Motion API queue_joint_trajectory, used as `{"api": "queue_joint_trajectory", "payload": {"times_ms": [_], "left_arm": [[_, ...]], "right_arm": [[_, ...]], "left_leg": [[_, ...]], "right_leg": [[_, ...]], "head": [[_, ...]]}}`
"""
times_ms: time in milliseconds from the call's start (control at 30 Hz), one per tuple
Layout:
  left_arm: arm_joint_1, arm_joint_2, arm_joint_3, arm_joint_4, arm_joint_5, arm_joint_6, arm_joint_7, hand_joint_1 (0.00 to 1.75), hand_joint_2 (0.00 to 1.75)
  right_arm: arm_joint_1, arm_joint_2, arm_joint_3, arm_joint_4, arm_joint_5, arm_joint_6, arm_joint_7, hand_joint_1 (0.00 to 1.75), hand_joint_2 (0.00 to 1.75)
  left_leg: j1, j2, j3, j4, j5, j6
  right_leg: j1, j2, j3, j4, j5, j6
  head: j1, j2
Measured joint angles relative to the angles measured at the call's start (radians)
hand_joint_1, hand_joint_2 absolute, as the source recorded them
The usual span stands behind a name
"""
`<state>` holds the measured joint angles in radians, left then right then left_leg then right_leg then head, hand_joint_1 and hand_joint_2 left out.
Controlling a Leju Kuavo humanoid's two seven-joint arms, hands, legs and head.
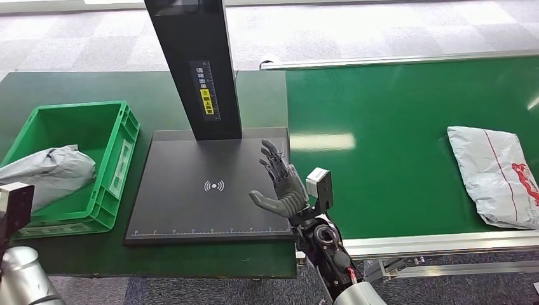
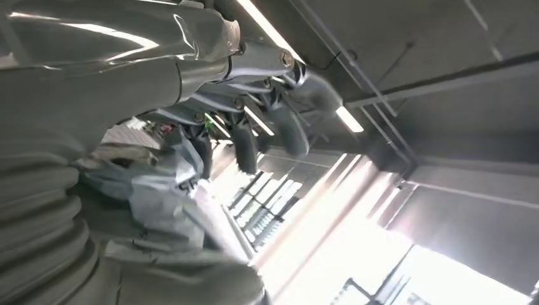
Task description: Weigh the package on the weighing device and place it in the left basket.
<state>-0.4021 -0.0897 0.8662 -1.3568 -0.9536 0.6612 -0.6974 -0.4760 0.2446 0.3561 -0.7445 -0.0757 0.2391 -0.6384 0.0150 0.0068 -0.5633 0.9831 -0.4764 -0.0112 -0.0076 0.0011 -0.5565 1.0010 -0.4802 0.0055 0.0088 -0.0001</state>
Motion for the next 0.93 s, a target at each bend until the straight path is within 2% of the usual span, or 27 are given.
{"api": "queue_joint_trajectory", "payload": {"times_ms": [167,500,633,733,800,867,933], "left_arm": [[0.044,-0.02,-0.115,-0.083,0.049,0.0,0.0,0.0,1.75],[0.116,-0.049,-0.305,-0.149,0.118,0.0,0.0,0.0,1.75],[0.153,-0.054,-0.404,-0.184,0.265,0.0,0.0,0.0,1.75],[0.191,-0.043,-0.516,-0.181,0.436,-0.009,0.0,0.0,1.75],[0.218,-0.031,-0.618,-0.165,0.574,-0.069,0.002,0.0,1.75],[0.245,-0.027,-0.709,-0.147,0.693,-0.184,0.011,0.0,1.75],[0.264,-0.027,-0.769,-0.137,0.747,-0.27,0.021,0.0,1.75]], "right_arm": [[-0.009,0.002,0.008,0.015,-0.007,-0.001,-0.004,0.0,1.75],[-0.01,-0.008,0.009,0.014,0.012,-0.02,0.001,0.0,1.75],[-0.007,-0.025,0.009,-0.007,0.036,-0.042,0.003,0.0,1.75],[-0.002,-0.046,0.002,-0.036,0.051,-0.055,0.005,0.0,1.75],[-0.003,-0.062,-0.011,-0.065,0.057,-0.066,0.023,0.0,1.75],[-0.009,-0.079,-0.025,-0.096,0.062,-0.075,0.063,0.0,1.75],[-0.015,-0.091,-0.036,-0.12,0.056,-0.074,0.096,0.0,1.75]], "left_leg": [[0.0,-0.001,0.0,0.0,0.0,0.0],[0.0,0.0,0.0,0.0,0.0,0.0],[0.0,-0.001,0.0,0.0,0.0,0.0],[-0.001,-0.001,0.0,0.0,0.0,0.0],[-0.001,-0.001,0.0,0.0,0.0,0.0],[-0.001,-0.001,0.0,0.0,0.0,0.0],[-0.001,0.0,0.0,0.001,0.0,0.0]], "right_leg": [[0.0,-0.001,0.0,0.0,0.0,0.0],[0.0,-0.001,0.0,0.0,0.0,0.0],[0.0,-0.001,0.0,0.0,0.0,0.0],[-0.001,-0.001,0.0,-0.001,0.0,0.0],[-0.001,-0.001,0.0,-0.001,0.0,0.0],[-0.001,-0.001,0.0,-0.001,0.001,0.001],[-0.002,-0.001,0.0,-0.001,0.001,0.001]], "head": [[0.0,0.0],[0.0,0.0],[0.0,0.0],[0.0,0.0],[0.0,0.0],[0.0,0.0],[0.0,0.0]]}}
